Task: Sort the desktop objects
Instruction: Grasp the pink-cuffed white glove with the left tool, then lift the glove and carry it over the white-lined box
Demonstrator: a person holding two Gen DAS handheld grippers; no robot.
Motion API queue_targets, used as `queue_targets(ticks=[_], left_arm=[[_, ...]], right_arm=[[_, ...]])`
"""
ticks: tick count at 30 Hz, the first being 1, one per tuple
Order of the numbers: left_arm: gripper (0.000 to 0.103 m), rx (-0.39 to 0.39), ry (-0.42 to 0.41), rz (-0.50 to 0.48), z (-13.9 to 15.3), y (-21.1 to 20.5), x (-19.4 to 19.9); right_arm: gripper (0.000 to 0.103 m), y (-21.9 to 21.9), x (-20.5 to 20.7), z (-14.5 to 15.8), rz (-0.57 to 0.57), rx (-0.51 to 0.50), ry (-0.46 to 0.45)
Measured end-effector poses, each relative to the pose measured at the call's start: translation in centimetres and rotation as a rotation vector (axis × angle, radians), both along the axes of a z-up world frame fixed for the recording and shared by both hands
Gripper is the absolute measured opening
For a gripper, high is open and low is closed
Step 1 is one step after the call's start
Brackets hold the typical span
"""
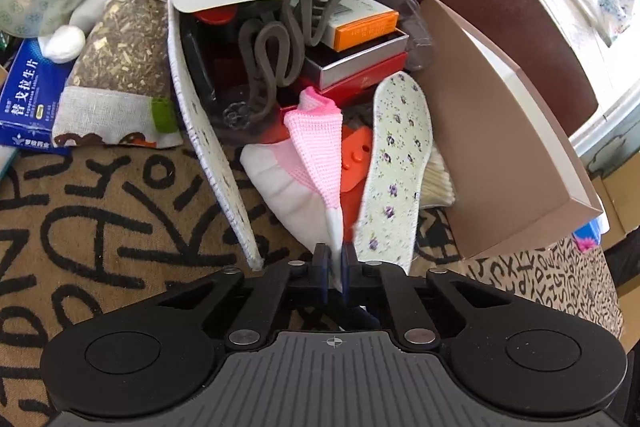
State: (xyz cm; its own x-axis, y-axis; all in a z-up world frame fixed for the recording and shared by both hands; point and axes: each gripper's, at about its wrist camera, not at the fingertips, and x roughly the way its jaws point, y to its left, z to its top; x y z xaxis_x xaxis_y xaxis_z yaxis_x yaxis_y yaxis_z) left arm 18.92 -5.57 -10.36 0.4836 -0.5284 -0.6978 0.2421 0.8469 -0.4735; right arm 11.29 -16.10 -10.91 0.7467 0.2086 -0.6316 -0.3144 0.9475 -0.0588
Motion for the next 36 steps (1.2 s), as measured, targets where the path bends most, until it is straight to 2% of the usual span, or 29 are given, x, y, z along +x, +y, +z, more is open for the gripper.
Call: queue_targets(ticks=[7,13,18,23,29,31,33,36], left_arm=[[0.000,-0.006,-0.034,0.002,1.5,1.6,-3.4],[0.000,0.054,-0.056,-0.047,2.5,2.6,-8.2],[0.000,0.057,-0.067,-0.068,3.3,3.5,-11.8],[0.000,0.047,-0.122,-0.073,5.9,3.7,-13.9],[0.000,0.006,-0.297,-0.073,11.9,3.7,-15.7],[0.000,-0.014,-0.332,-0.080,13.2,3.8,-16.4],[0.000,-0.008,-0.331,-0.081,13.4,3.8,-16.7],[0.000,0.027,-0.264,-0.075,11.3,3.9,-16.7]], right_arm=[[0.006,0.4,-2.3,1.3,0.087,0.050,0.005],[0.006,0.3,-5.6,1.9,0.192,0.111,0.051],[0.006,0.3,-8.8,2.5,0.259,0.137,0.066],[0.006,0.5,-11.3,4.4,0.290,0.154,0.013],[0.006,-0.4,-13.1,9.3,0.279,0.206,-0.152],[0.006,-0.9,-13.7,10.5,0.274,0.233,-0.197],[0.006,-1.0,-14.0,10.7,0.278,0.233,-0.204],[0.006,-0.4,-13.6,9.4,0.282,0.224,-0.149]])
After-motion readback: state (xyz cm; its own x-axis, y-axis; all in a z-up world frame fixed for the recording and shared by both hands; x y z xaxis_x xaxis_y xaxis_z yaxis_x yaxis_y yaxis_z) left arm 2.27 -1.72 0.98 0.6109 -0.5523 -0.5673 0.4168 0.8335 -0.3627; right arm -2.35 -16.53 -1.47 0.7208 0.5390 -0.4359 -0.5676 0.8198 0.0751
